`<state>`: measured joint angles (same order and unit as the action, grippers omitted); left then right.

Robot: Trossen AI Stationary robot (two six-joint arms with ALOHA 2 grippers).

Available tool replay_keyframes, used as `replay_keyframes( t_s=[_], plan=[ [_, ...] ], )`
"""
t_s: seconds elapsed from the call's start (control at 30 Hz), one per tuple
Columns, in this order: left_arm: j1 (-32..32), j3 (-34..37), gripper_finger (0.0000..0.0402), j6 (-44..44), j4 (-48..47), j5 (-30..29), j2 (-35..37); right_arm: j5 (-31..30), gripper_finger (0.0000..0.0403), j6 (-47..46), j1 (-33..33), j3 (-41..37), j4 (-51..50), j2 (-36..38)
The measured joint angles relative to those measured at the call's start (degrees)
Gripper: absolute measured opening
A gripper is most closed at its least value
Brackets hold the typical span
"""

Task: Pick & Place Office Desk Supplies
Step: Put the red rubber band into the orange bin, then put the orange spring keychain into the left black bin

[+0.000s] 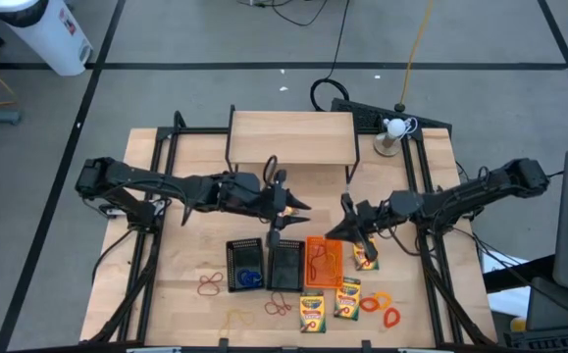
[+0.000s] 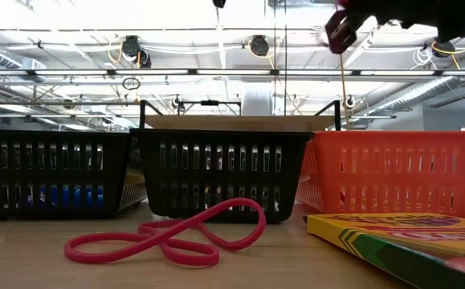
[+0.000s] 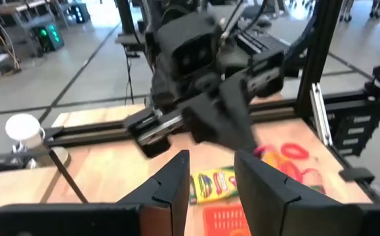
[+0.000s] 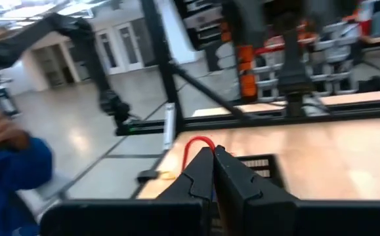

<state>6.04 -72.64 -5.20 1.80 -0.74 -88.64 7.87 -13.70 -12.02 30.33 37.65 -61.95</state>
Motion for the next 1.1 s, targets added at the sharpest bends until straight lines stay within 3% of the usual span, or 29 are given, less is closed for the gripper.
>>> replay_keyframes(
  t_s=[0.2,0.33,0.73,1.1],
  plan=[
    [0.0,0.0,0.0122,2.7,-4.4,0.3,0.0,0.2,0.0000,-0.9,-2.0,0.0,-1.0,0.0],
    [0.1,0.0,0.0122,4.4,-6.3,0.7,0.0,3.8,0.0000,-1.3,-2.1,0.0,-4.8,0.0],
    [0.1,0.0,0.0122,5.5,-5.9,0.7,0.0,4.5,0.0001,-1.2,-2.1,0.0,-8.0,0.0],
    [0.0,0.0,0.0122,5.5,-4.6,0.7,0.0,4.3,0.0050,-0.2,-2.1,0.0,-9.7,0.0]
  ],
)
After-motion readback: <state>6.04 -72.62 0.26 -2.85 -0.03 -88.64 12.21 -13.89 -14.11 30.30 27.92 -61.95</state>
